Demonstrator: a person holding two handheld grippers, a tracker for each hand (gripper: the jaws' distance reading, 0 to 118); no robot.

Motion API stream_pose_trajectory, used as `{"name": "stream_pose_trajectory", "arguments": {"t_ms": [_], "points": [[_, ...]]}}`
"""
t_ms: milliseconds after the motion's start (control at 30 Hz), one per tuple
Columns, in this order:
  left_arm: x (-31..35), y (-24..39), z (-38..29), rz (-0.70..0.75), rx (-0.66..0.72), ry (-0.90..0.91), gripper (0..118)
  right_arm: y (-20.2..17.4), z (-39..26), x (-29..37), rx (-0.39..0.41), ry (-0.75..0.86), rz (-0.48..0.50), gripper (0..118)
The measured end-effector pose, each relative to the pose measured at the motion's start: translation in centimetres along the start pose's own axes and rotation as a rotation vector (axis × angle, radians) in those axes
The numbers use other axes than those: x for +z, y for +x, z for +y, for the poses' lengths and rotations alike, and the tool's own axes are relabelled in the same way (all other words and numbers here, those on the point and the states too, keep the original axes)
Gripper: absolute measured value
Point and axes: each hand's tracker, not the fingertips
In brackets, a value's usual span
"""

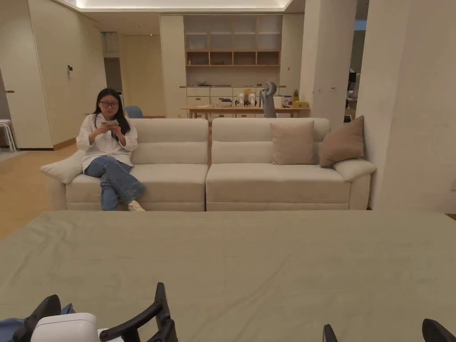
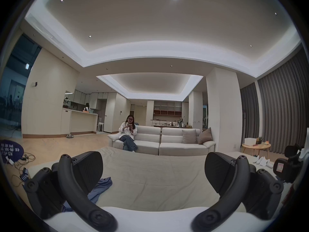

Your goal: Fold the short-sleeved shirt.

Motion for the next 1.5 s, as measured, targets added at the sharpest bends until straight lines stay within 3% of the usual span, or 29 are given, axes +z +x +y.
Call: {"name": "stream_pose_trajectory", "arguments": {"t_ms": [467,767,967,1100,1167,1233,1267,1300,1333,1367,1400,1433,1500], "points": [[-0.1,0.0,-0.6,-0.010,-0.020,-0.056,118,1.2,0.5,-0.1,-0.039,0.019,-0.077,118],[-0.3,-0.3,-0.7,-0.022,0.014,-0.068,118,1.5,0.4,-0.3,-0.073,0.009,-0.037,116],[-0.5,0.0,-0.8,-0.020,0.011,-0.083,118,1.7,0.4,-0.9,-0.067,-0.015,-0.075,116],[-0.5,0.3,-0.9,-0.029,-0.021,-0.076,118,1.8,0.6,-1.5,-0.058,-0.051,-0.050,116],[-0.5,0.5,-1.0,-0.054,-0.037,-0.078,118,1.6,0.4,-1.7,-0.018,-0.059,-0.050,109],[-0.3,0.8,-0.8,-0.088,-0.037,-0.086,115,1.4,0.3,-1.2,0.010,-0.028,-0.029,77],[-0.2,0.9,-0.8,-0.113,-0.034,-0.088,115,1.2,0.4,-1.0,0.025,-0.014,-0.058,77],[0.1,0.9,-0.8,-0.160,-0.029,-0.079,98,1.0,0.5,-1.1,0.052,-0.027,-0.106,28],[0.0,1.1,-0.8,-0.185,-0.048,-0.095,52,0.7,0.3,-2.0,0.080,-0.077,-0.118,0],[-0.6,1.5,-1.0,-0.167,-0.109,-0.159,0,1.2,-0.1,-2.2,0.017,-0.083,-0.080,0],[-0.9,1.7,-1.2,-0.139,-0.130,-0.168,0,1.8,-0.2,-2.4,-0.043,-0.098,-0.011,0],[-1.1,1.5,-1.5,-0.192,-0.101,-0.189,0,1.9,-0.5,-2.6,-0.058,-0.105,-0.006,0],[-1.2,1.5,-1.9,-0.199,-0.078,-0.189,0,2.0,-0.6,-2.2,-0.004,-0.100,-0.066,0]]}}
